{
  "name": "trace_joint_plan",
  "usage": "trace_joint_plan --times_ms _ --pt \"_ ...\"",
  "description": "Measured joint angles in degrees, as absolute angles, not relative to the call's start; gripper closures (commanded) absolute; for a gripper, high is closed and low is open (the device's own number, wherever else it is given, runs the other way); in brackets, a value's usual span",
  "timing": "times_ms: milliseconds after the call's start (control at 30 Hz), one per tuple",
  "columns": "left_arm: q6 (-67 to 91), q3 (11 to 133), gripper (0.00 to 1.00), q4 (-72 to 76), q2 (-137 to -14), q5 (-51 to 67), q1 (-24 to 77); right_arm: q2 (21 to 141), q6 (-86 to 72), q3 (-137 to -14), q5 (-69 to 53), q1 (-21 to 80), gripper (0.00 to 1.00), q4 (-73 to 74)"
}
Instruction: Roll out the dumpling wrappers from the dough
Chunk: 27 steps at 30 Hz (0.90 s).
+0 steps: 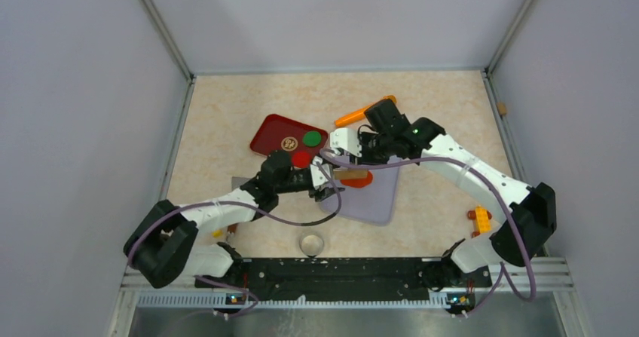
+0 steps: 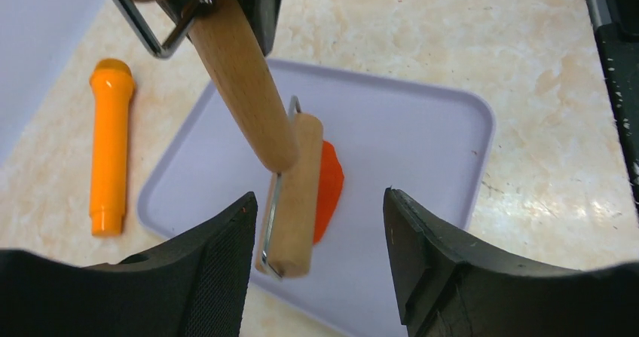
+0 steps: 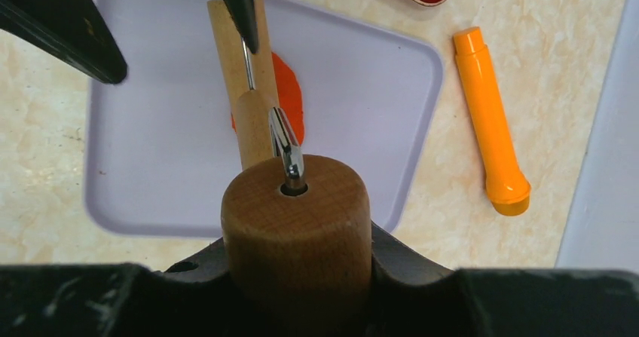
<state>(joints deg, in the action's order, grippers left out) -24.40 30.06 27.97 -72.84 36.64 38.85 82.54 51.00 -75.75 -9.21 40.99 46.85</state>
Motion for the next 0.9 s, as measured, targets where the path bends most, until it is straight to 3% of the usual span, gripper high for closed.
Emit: trace_joint_plan --times_ms 133,433,633,667,700,767,900 --pt "-24.60 30.20 0.38 36.07 -77.91 36.71 40.25 81.65 50.24 -75.75 -10.52 40.97 1.00 48.03" --pt "-22.59 35.90 0.60 44.27 -87.79 37.17 41.56 78.78 48.88 -75.75 -11.68 41.47 1.00 49.08" --pt "-21.06 38.09 0.93 47.44 -90.45 38.59 41.89 78.37 48.69 -75.64 -12.12 41.54 1.00 51.00" --pt "-20.82 38.37 0.98 47.55 -90.70 38.74 41.74 78.24 48.71 -75.55 -12.12 41.58 0.98 51.29" --pt "-20.71 38.65 1.00 47.59 -90.94 38.74 41.71 78.11 48.58 -75.53 -12.14 41.58 0.82 51.57" --pt "-20.38 38.76 1.00 47.59 -91.13 39.46 41.80 78.06 48.07 -75.55 -12.14 41.58 0.64 51.96" --pt "-19.81 38.79 1.00 47.51 -91.29 40.34 42.13 79.72 45.41 -79.37 -13.34 41.58 0.45 56.55"
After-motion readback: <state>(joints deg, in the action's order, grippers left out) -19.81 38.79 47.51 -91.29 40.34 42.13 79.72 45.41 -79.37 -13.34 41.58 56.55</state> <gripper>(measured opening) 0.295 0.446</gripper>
